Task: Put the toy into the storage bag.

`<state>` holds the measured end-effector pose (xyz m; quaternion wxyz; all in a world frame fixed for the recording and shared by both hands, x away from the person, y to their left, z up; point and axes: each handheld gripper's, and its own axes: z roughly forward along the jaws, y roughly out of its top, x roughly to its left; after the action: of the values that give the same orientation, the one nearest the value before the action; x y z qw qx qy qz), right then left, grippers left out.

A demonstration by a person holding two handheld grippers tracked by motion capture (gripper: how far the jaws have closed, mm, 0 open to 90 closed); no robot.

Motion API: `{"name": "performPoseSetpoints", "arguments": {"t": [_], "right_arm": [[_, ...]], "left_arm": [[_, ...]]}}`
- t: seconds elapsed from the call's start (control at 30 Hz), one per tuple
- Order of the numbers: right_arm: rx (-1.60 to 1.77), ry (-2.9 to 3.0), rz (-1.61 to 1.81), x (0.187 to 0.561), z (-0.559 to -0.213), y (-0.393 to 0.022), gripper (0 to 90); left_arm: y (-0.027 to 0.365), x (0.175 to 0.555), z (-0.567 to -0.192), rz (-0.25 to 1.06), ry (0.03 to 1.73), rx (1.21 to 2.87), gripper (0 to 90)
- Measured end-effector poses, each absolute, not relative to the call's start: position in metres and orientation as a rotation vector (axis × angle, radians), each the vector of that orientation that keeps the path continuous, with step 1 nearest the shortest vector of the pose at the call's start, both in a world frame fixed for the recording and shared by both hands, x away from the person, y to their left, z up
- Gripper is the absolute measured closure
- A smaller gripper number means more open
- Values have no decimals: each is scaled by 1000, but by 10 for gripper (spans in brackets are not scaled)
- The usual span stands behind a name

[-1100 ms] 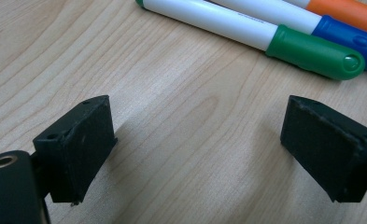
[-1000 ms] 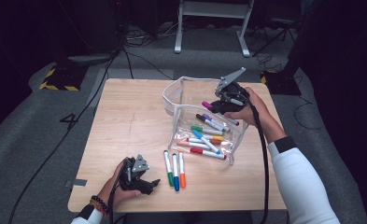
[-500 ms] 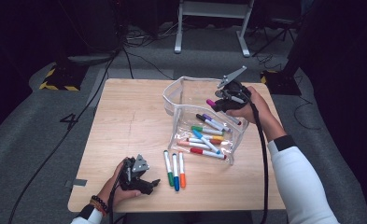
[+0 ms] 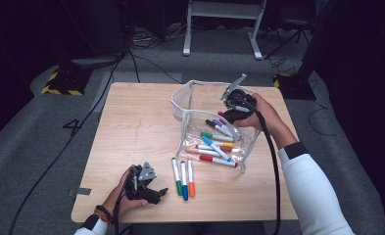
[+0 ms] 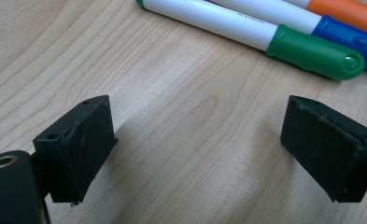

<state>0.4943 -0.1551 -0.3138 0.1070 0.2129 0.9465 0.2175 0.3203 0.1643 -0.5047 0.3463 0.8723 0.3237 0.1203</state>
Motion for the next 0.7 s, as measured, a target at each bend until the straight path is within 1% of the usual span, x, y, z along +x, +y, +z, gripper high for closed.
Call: {"name": "performPoseSetpoints", "arguments": {"t": [0.07,0.1,0.13,0.17,0.2,0.27,0.33,0.43,0.47,0.5,0.57,0.6,0.63,0.7], "right_arm": [[653,2765,687,493,-312,-159,627],[648,2725,734,490,-309,-163,563],[648,2725,734,490,-309,-163,563],[674,2680,812,487,-306,-169,495],[684,2647,840,484,-304,-173,454],[687,2617,879,481,-302,-177,440],[706,2576,951,475,-298,-186,402],[712,2492,1049,465,-290,-204,369],[708,2443,1096,457,-284,-216,355],[708,2443,1096,457,-284,-216,355],[708,2371,1119,444,-276,-233,346],[708,2371,1119,444,-276,-233,346],[702,2347,1130,435,-274,-244,335],[701,2338,1140,430,-274,-250,335]], "left_arm": [[164,320,-505,312,839,2264,101],[164,320,-505,312,839,2264,101],[164,320,-505,312,839,2263,101],[164,320,-505,312,839,2264,101],[164,320,-505,312,839,2264,101],[164,320,-505,312,839,2264,101],[164,320,-505,310,840,2263,101],[164,320,-505,312,839,2264,101],[164,320,-505,312,839,2263,101],[164,320,-505,312,839,2263,101],[164,320,-505,312,839,2264,101],[164,320,-505,312,839,2264,101],[164,320,-505,312,839,2264,101],[164,320,-505,312,839,2264,101]]}}
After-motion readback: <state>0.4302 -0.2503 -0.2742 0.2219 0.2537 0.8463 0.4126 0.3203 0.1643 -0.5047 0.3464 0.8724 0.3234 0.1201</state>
